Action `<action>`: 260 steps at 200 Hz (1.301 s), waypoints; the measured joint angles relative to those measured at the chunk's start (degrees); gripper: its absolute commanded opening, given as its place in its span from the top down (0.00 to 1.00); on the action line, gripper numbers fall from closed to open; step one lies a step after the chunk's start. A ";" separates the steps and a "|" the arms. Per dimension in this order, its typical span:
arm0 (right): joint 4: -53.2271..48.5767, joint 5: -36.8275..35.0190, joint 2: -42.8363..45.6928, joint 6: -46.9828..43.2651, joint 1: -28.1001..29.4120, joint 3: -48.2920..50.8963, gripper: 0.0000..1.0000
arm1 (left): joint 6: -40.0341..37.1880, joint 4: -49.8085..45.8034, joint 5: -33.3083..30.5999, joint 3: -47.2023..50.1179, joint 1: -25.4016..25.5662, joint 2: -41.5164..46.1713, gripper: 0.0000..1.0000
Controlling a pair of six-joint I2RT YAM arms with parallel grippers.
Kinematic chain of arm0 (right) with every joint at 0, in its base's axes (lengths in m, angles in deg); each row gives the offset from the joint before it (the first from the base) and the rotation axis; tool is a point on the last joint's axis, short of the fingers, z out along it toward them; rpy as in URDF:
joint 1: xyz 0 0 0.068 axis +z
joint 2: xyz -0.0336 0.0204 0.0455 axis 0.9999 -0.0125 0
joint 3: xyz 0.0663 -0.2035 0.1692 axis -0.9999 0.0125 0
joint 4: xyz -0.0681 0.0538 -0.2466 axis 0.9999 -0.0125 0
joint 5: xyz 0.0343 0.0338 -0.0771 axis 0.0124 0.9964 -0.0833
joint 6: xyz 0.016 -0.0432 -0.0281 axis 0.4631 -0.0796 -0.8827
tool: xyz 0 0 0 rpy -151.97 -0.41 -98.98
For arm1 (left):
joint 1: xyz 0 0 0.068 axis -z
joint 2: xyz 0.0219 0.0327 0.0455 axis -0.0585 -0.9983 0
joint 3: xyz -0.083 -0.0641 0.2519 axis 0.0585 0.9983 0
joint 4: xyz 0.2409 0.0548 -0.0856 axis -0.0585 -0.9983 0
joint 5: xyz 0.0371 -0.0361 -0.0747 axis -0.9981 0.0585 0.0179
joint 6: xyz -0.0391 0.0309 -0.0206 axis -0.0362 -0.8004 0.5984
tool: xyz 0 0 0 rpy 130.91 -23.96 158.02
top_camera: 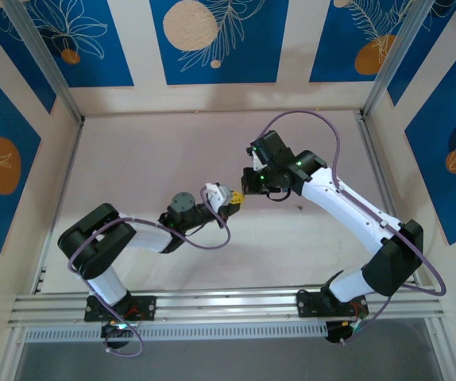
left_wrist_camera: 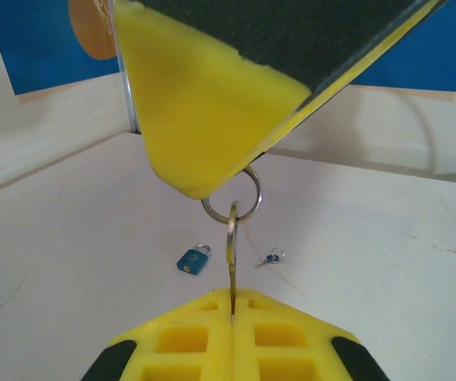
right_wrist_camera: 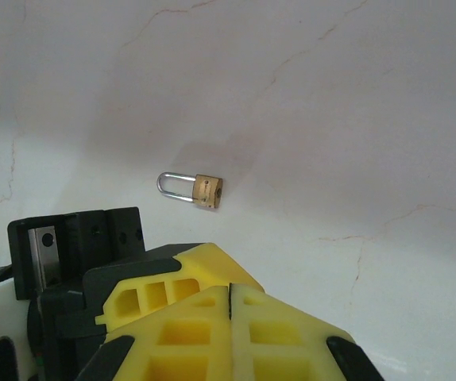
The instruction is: Unlock with the key
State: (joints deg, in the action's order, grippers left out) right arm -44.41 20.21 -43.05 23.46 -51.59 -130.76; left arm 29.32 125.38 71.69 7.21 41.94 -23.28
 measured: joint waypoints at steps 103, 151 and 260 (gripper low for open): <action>0.00 0.22 0.22 0.37 -2.36 1.29 0.95 | -0.04 0.50 0.66 0.74 0.00 0.00 1.00; 0.46 1.14 0.31 0.37 -2.47 1.90 0.91 | -0.50 -0.04 1.09 0.74 0.00 0.17 1.00; 25.31 12.04 16.39 -0.26 -12.22 23.23 0.34 | -10.95 -37.29 0.28 -9.22 -0.57 11.34 1.00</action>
State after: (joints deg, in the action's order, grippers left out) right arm -19.10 32.25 -26.66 23.19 -63.81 -107.52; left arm 18.37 88.09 71.98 -2.01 41.38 -11.94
